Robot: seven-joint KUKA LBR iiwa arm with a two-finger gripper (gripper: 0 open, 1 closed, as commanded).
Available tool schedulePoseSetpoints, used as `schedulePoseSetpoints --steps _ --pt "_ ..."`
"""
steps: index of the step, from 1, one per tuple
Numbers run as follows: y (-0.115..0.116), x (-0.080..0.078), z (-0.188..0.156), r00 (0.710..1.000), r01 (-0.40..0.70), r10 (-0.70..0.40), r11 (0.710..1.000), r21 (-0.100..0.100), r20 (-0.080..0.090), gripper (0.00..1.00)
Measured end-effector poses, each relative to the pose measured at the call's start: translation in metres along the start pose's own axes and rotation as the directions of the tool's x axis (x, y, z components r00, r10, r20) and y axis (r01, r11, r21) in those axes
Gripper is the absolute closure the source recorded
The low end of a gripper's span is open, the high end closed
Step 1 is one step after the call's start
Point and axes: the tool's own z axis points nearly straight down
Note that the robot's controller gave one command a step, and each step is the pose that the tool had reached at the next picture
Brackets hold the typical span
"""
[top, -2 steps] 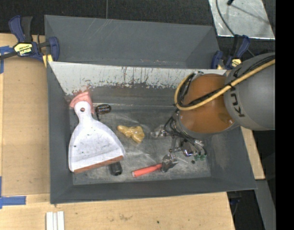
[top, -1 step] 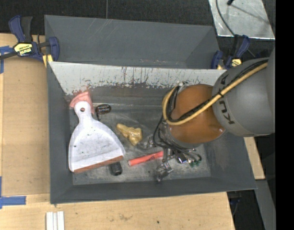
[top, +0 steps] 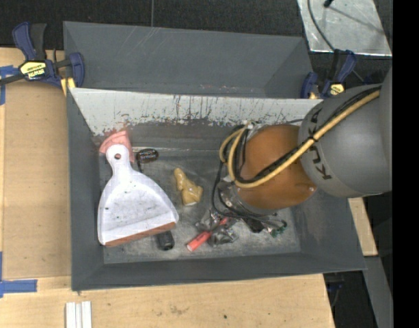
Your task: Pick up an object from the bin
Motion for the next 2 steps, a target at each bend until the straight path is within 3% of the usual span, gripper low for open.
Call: schedulePoseSetpoints --steps 1,2 --pt "0.0003 0.0017 0.0014 1.000 0.001 -0.001 1.000 -0.002 -0.005 0.00" --pt "0.0005 0.0001 0.0002 1.000 0.001 -0.001 1.000 -0.001 0.000 1.00"
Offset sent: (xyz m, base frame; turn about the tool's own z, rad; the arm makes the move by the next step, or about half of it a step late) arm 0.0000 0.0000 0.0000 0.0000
